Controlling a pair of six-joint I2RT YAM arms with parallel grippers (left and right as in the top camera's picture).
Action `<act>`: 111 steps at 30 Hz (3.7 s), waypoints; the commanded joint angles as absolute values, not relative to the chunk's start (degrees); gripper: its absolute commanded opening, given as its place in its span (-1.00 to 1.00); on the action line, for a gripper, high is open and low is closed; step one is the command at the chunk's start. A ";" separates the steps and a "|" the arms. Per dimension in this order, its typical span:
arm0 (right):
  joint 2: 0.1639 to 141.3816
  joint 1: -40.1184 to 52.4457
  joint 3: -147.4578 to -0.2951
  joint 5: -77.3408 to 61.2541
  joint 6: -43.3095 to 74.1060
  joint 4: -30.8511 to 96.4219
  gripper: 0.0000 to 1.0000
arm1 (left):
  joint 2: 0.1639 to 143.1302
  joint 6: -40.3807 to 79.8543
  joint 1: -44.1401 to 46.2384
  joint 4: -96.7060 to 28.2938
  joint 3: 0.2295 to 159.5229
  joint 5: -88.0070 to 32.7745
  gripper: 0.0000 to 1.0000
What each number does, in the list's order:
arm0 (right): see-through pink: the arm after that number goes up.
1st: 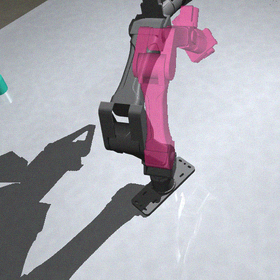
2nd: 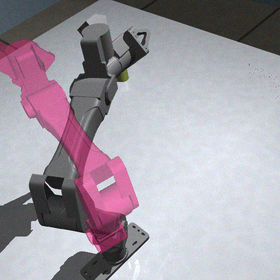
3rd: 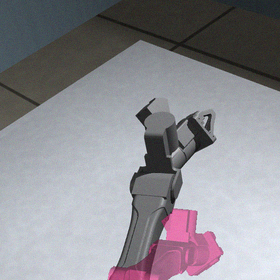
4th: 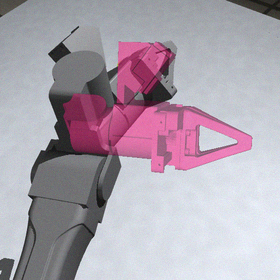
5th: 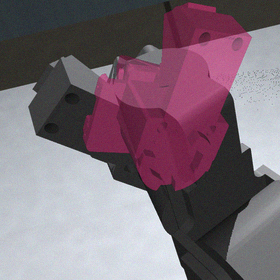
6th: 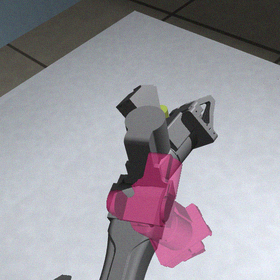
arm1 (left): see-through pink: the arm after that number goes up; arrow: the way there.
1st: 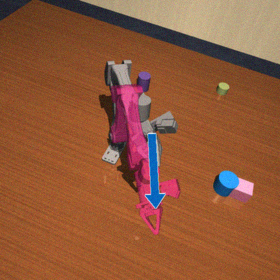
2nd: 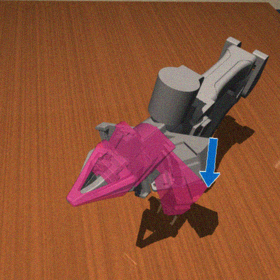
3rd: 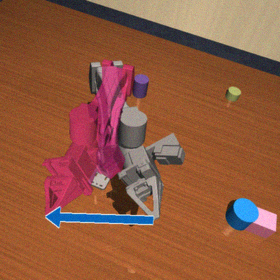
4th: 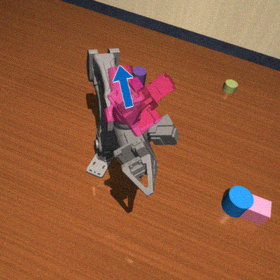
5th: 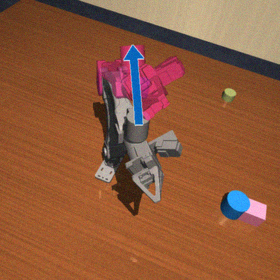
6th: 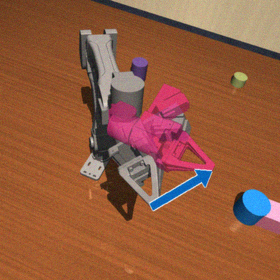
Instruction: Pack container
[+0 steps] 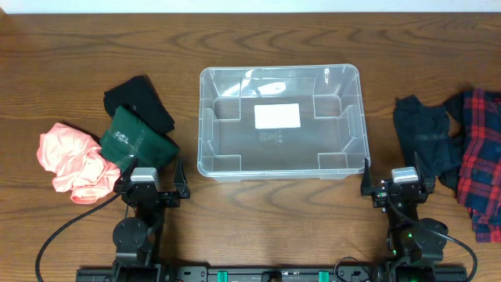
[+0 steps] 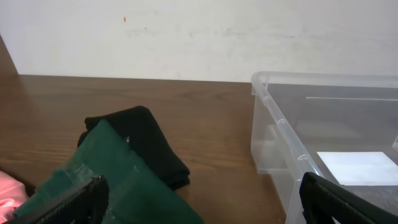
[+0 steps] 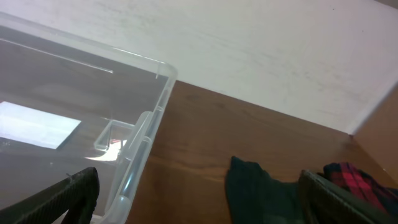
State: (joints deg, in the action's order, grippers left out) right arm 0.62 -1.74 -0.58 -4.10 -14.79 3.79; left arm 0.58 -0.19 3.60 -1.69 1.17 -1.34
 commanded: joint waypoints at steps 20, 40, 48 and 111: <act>5.58 -1.10 -10.13 2.07 -2.22 6.22 0.98 | 8.45 11.27 3.84 -12.10 13.76 -2.46 0.96; 67.07 -9.82 -67.53 3.33 -2.44 45.71 0.98 | 55.24 8.71 3.84 -48.69 58.89 -2.42 0.96; 75.88 -12.73 -69.91 25.63 -1.74 44.62 0.98 | 56.05 8.69 3.84 -48.07 59.33 -2.35 0.96; 101.69 -26.37 -71.68 24.97 -4.34 29.43 -0.98 | 58.13 8.86 3.84 -47.27 59.33 -2.37 0.96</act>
